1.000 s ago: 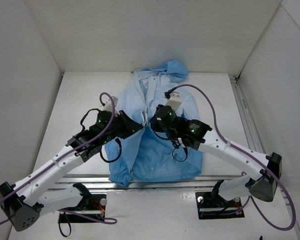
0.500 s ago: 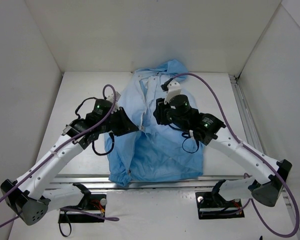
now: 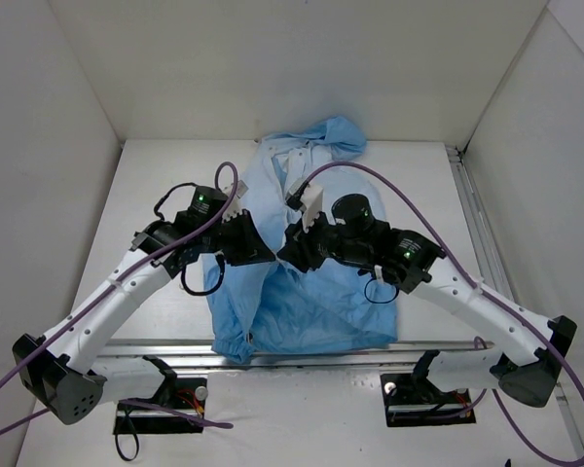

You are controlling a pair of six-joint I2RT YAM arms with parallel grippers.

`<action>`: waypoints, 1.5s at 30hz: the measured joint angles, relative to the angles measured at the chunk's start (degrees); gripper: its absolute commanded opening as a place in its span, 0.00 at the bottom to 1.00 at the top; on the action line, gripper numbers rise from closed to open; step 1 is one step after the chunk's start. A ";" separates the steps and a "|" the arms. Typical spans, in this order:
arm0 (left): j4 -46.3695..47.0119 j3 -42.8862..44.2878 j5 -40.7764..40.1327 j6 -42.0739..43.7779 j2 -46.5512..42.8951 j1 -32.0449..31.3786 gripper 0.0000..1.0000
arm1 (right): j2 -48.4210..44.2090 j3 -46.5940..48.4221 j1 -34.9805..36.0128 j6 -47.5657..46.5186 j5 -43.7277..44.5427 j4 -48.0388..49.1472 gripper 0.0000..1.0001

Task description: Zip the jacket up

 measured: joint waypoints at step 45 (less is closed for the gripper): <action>-0.79 0.22 2.27 -0.22 0.28 0.13 0.00 | 3.39 -4.39 4.04 0.79 7.76 0.02 0.00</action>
